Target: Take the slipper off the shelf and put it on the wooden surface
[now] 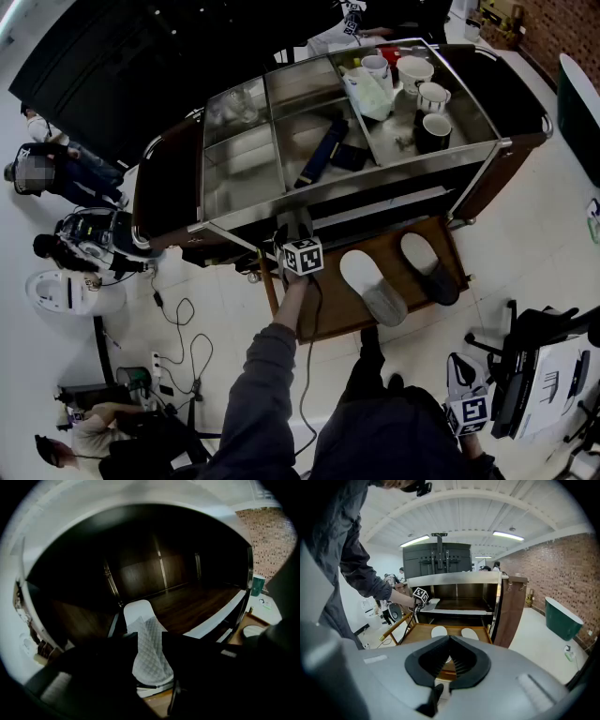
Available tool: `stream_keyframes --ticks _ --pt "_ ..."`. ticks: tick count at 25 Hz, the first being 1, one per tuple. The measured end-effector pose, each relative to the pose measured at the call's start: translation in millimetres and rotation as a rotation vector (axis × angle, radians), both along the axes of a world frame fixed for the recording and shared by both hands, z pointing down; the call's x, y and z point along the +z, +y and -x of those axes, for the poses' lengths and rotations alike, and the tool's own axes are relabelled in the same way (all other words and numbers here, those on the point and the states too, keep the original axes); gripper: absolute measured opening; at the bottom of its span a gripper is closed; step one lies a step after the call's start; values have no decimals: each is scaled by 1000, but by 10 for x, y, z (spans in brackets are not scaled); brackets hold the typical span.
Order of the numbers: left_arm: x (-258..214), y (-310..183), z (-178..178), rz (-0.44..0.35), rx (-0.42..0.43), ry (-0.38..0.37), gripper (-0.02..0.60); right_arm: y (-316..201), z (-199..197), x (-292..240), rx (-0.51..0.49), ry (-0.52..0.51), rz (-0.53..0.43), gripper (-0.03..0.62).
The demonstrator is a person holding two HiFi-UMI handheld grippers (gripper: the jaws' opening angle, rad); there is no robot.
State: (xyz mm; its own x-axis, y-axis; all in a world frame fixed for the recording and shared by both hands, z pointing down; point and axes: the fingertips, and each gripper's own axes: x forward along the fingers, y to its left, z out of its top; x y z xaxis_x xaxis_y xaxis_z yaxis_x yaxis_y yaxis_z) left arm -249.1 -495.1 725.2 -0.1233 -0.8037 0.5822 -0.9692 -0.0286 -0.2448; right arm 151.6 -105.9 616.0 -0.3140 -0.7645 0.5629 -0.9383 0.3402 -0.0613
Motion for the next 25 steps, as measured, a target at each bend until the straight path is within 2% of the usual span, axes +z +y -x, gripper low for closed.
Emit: stream_keyframes --ticks 3,4,5,6,9,12,14,16,19,22,25 --pt "292 -256 246 70 -56 -5 181 -34 100 -22 23 -3 39 -3" --pt "360 -325 323 88 -82 0 148 -35 129 -3 25 -8 45 -3" --pt "403 -385 388 98 -107 9 70 -39 156 24 25 -13 48 -3" --pt "419 -433 435 100 -126 24 30 -49 179 53 23 -19 52 -3" --pt "364 -435 476 75 -152 76 23 -88 222 134 6 -28 62 -3" --pt "227 -188 453 47 -165 127 23 -114 272 177 -29 -44 71 -3" --pt "94 123 408 25 -177 163 23 -120 336 184 -70 -59 73 -3" --pt "-35 556 301 7 -183 197 23 -137 395 153 -115 -65 32 -3" --pt "24 1383 13 36 -183 245 23 -59 393 108 -162 -67 -21 -3" --pt "424 2179 -129 99 -230 245 23 208 342 61 -180 -80 -50 -3" --pt "1049 2741 -178 205 -298 257 25 671 226 -18 -194 -84 -64 -3"
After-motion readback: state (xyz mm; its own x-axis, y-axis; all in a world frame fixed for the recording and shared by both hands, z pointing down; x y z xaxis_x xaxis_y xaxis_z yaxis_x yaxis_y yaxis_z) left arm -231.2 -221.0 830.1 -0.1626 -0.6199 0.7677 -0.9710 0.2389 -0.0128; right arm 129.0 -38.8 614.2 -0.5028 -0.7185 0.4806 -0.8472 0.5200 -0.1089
